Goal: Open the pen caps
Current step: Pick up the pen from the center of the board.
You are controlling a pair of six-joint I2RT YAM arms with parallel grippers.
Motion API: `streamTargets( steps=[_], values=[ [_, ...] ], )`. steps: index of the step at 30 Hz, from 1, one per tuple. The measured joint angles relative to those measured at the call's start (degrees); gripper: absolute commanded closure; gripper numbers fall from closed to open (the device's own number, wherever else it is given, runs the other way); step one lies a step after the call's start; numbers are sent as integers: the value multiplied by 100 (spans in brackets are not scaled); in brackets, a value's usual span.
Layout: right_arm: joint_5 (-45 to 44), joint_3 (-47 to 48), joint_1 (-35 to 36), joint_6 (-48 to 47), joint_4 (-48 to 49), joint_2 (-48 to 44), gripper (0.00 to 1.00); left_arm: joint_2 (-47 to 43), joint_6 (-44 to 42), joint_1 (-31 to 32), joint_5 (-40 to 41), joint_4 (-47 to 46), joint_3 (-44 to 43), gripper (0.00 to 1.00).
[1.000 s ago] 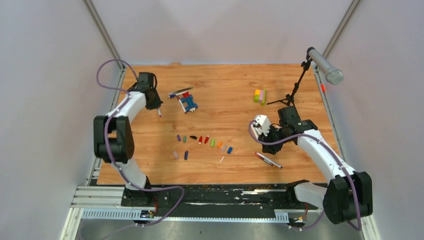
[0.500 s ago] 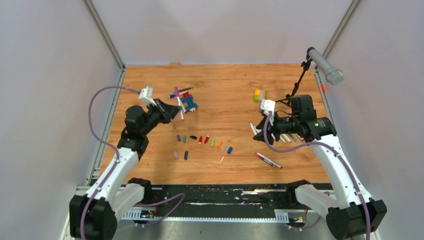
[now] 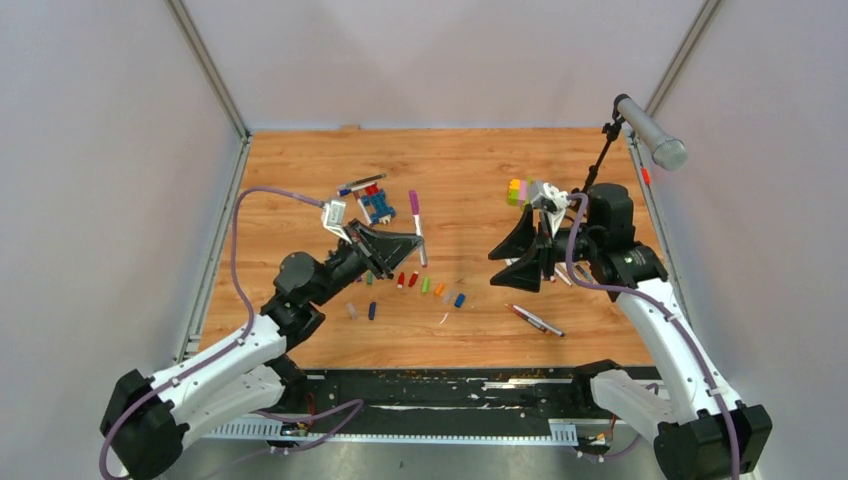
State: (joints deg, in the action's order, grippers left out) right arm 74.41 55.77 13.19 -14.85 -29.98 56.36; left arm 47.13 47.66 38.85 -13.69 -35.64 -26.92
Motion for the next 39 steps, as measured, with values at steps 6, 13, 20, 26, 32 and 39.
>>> streamTargets(
  steps=[6,13,20,26,32,39],
  values=[
    [269,-855,0,2015,1635,-52,36,595,-61,892,621,-479,-37,100],
    [238,-1421,15,3488,2938,-55,41,1263,-157,1515,1097,-960,-232,100],
    [138,-1639,131,4177,3626,-52,44,1777,-157,1810,1346,-1368,-452,100],
    [52,-1663,201,4419,3912,-52,51,2159,-153,2037,1427,-1637,-662,100],
    [-13,-1731,216,4575,4111,-52,64,2430,-151,2168,1432,-1757,-789,100],
    [-87,-1753,245,4758,4225,-46,100,2529,-151,2243,1484,-1829,-841,100]
  ],
)
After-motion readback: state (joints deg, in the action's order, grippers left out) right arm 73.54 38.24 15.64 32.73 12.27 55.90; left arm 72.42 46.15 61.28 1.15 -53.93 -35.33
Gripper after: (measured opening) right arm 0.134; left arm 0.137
